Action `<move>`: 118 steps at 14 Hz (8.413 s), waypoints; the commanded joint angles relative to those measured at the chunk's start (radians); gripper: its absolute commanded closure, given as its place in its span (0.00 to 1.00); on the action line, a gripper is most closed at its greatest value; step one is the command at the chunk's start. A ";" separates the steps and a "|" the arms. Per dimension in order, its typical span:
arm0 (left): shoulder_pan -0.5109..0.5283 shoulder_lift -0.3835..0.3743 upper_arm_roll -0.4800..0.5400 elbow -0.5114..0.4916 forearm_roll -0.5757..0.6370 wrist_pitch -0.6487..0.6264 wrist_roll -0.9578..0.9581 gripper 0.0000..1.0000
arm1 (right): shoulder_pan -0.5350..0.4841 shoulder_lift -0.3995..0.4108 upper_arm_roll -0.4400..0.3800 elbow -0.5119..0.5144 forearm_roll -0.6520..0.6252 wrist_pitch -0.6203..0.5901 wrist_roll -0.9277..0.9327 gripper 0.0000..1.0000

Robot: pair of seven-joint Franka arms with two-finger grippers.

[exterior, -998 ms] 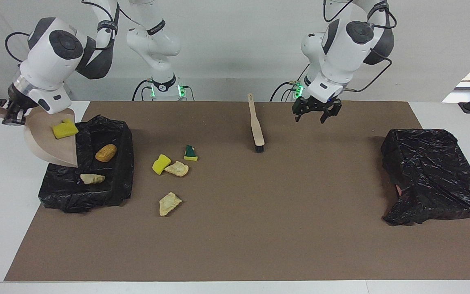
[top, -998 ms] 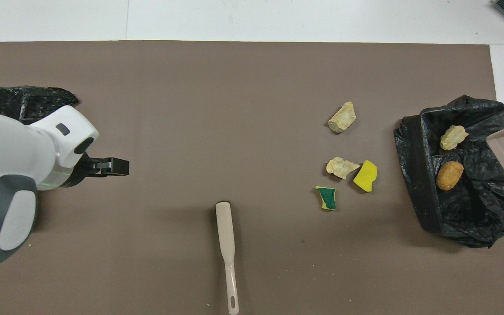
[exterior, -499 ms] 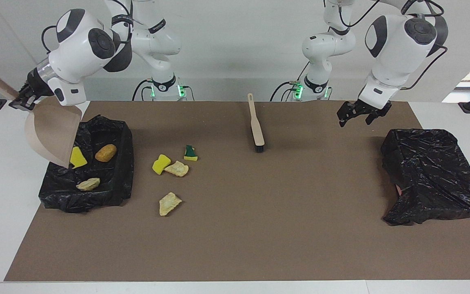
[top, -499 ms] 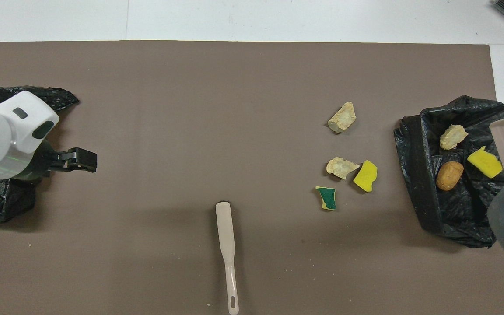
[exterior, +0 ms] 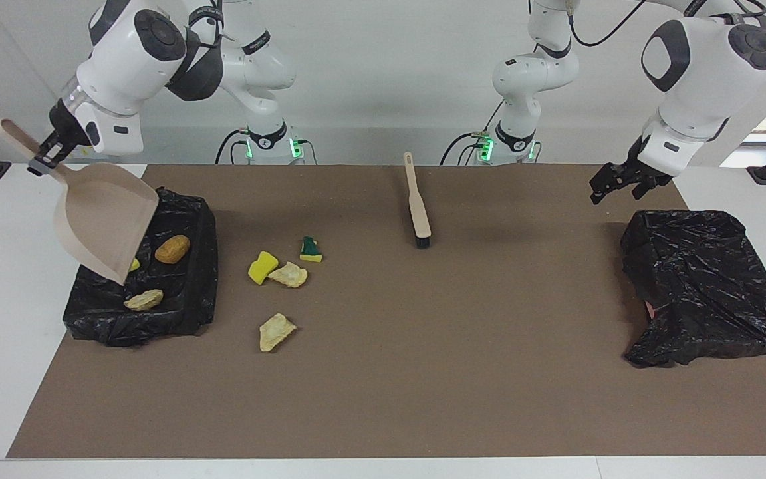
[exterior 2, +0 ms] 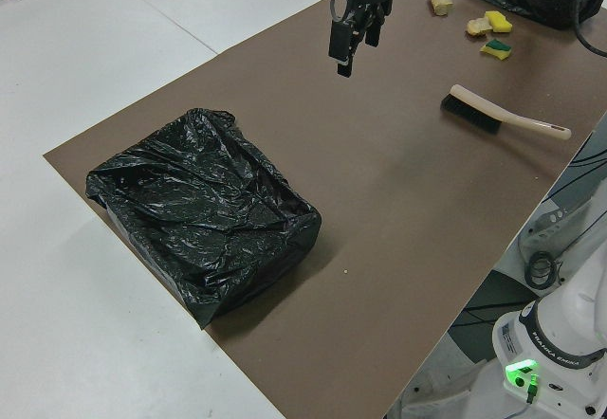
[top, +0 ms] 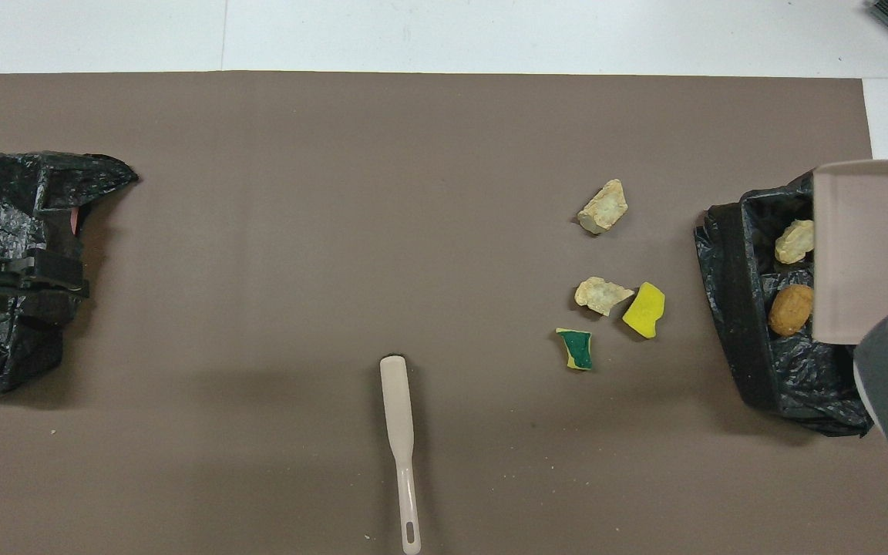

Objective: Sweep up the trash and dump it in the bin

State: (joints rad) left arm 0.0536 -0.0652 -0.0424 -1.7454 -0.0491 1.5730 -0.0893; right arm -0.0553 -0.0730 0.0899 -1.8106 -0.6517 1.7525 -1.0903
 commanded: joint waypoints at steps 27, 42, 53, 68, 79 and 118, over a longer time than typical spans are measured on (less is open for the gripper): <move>-0.070 0.013 0.012 0.010 0.009 -0.001 0.178 0.00 | 0.651 0.802 0.027 0.637 0.567 0.131 1.790 0.93; -0.222 0.303 0.010 0.035 -0.035 0.277 0.180 0.00 | 0.755 0.454 0.033 0.211 0.618 0.064 1.906 0.12; -0.547 0.412 0.007 0.037 -0.101 0.482 -0.220 0.00 | 0.903 0.176 0.034 -0.306 0.814 0.291 1.937 0.22; -0.502 0.400 0.019 0.044 -0.021 0.467 -0.085 1.00 | 0.852 -0.009 0.027 -0.409 0.796 0.247 1.948 1.00; -0.414 0.352 0.019 0.014 -0.021 0.361 0.998 1.00 | 0.459 -0.073 0.028 -0.441 0.517 0.001 1.980 1.00; -0.601 0.277 0.019 -0.235 0.106 0.449 0.652 1.00 | 0.207 0.324 0.025 0.028 0.388 0.021 1.180 1.00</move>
State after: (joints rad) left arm -0.5638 0.2244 -0.0245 -1.9563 0.0395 1.9970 0.5661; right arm 0.1842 0.1479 0.1024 -1.9125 -0.1959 1.7943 0.1407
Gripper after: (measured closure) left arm 0.678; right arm 0.731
